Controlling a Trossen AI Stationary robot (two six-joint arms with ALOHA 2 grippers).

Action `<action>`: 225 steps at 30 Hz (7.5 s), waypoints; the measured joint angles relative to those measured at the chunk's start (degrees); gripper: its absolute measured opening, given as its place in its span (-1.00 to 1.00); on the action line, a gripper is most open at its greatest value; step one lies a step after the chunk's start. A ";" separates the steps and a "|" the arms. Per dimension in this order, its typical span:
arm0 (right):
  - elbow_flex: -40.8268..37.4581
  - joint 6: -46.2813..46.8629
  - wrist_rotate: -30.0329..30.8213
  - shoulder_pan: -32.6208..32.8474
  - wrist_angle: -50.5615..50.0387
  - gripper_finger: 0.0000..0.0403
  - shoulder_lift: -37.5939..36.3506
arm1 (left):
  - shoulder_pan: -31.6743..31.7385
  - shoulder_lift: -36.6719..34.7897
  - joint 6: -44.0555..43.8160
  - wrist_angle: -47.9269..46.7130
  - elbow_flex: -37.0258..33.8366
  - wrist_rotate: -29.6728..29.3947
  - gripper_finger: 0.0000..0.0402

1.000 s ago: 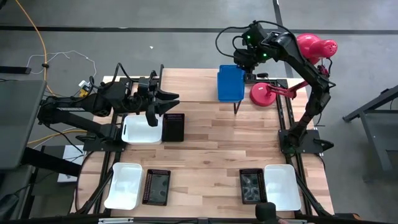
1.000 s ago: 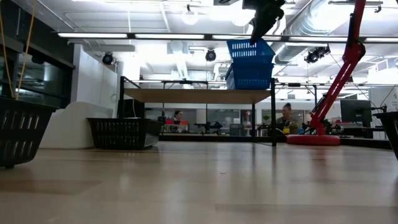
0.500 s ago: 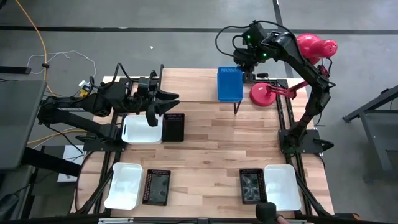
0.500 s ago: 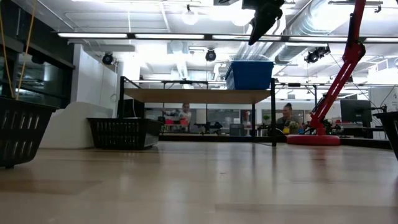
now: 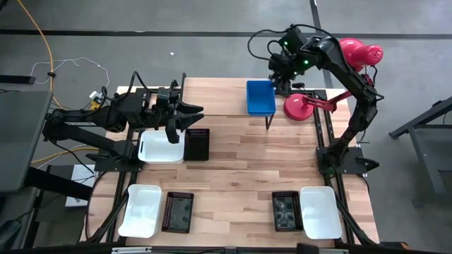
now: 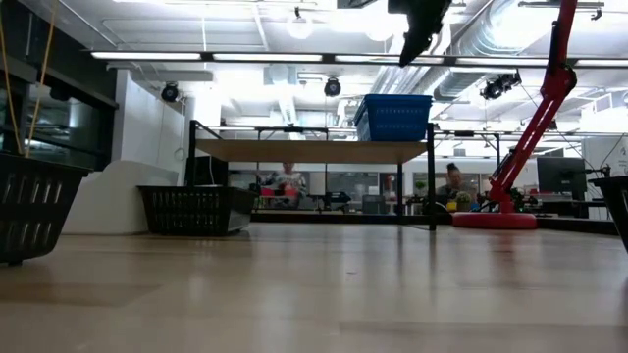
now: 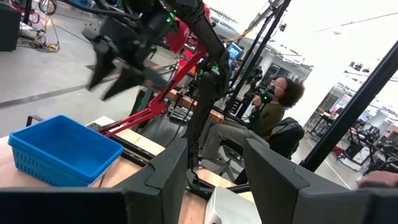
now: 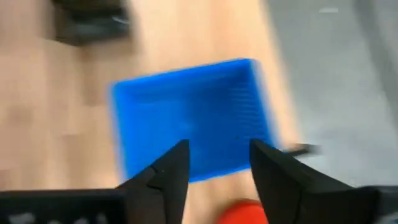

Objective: Stack baskets on shelf by color
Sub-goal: Put the top black bin in the middle of the shelf, then stack the right black bin on top of the other black bin on the shelf

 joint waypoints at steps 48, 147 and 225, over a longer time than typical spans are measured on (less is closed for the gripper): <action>-62.95 40.26 17.55 43.93 67.22 -1.00 -41.40 | -13.11 25.87 9.51 -47.72 -0.02 0.11 -0.28; -62.88 40.23 18.42 43.91 64.71 -1.00 -41.33 | 9.72 48.39 42.74 -46.23 37.29 -11.76 -1.00; -62.90 41.76 13.62 43.93 64.20 -1.00 -41.31 | -9.94 1.25 12.86 3.52 -5.13 0.25 -0.31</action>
